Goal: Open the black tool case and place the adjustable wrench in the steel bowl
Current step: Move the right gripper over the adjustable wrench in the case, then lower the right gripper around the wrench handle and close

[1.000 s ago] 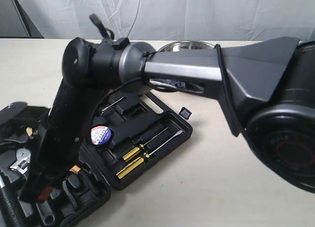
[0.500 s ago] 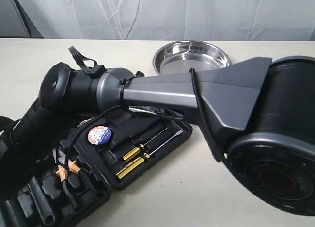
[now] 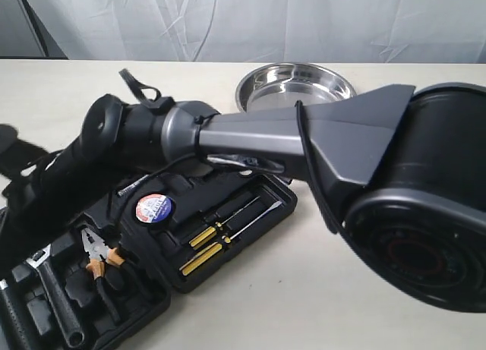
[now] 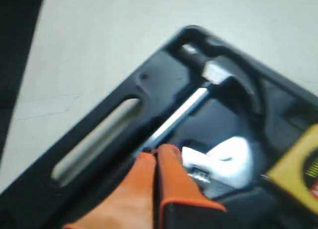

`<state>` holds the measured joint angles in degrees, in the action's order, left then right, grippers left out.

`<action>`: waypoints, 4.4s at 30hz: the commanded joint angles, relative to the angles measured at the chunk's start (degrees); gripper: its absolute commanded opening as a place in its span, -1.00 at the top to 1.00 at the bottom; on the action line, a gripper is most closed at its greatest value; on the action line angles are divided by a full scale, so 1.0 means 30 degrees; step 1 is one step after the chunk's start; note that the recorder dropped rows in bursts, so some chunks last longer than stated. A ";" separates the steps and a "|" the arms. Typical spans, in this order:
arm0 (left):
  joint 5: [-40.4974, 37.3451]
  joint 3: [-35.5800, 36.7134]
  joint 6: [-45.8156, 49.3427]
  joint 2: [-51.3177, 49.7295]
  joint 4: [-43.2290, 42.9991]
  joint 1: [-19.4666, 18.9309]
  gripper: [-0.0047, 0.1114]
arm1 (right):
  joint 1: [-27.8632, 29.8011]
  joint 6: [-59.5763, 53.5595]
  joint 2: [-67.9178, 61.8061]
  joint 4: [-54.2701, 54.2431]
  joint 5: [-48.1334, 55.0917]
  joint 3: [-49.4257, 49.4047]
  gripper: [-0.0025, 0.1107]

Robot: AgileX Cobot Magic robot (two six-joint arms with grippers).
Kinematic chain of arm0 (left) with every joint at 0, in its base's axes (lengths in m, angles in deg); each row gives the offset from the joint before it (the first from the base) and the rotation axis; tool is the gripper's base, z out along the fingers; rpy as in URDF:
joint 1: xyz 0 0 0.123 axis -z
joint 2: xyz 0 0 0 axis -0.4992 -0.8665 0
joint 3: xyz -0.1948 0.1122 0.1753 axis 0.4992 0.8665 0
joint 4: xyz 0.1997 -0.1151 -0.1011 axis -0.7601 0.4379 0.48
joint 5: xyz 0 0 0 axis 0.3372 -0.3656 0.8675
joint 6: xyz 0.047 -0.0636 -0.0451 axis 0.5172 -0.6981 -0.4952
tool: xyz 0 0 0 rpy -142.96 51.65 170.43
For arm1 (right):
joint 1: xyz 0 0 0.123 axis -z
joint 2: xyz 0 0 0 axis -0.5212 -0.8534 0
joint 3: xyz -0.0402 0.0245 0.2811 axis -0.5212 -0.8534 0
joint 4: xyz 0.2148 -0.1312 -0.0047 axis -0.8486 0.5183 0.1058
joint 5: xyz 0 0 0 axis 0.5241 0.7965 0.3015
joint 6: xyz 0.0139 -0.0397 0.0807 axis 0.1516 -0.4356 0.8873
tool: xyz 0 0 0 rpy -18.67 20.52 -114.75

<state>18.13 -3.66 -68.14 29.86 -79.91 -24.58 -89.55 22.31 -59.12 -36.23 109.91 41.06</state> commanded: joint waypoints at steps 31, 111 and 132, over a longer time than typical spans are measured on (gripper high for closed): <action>-0.0173 0.0045 -0.0123 0.0100 0.0197 0.0165 0.92 | -0.0244 0.8565 -0.1135 0.4008 0.2128 0.0132 0.97; -0.0173 0.0045 -0.0123 0.0100 0.0197 0.0165 0.92 | -0.0839 1.3690 -0.1045 1.0871 0.4002 0.0132 0.83; -0.0173 0.0045 -0.0123 0.0100 0.0197 0.0165 0.92 | -0.0839 1.3690 0.0118 1.0838 0.4613 0.0132 0.10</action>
<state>17.58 -3.66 -68.25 29.86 -79.91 -24.46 -91.61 63.77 -59.72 -3.81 121.15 41.91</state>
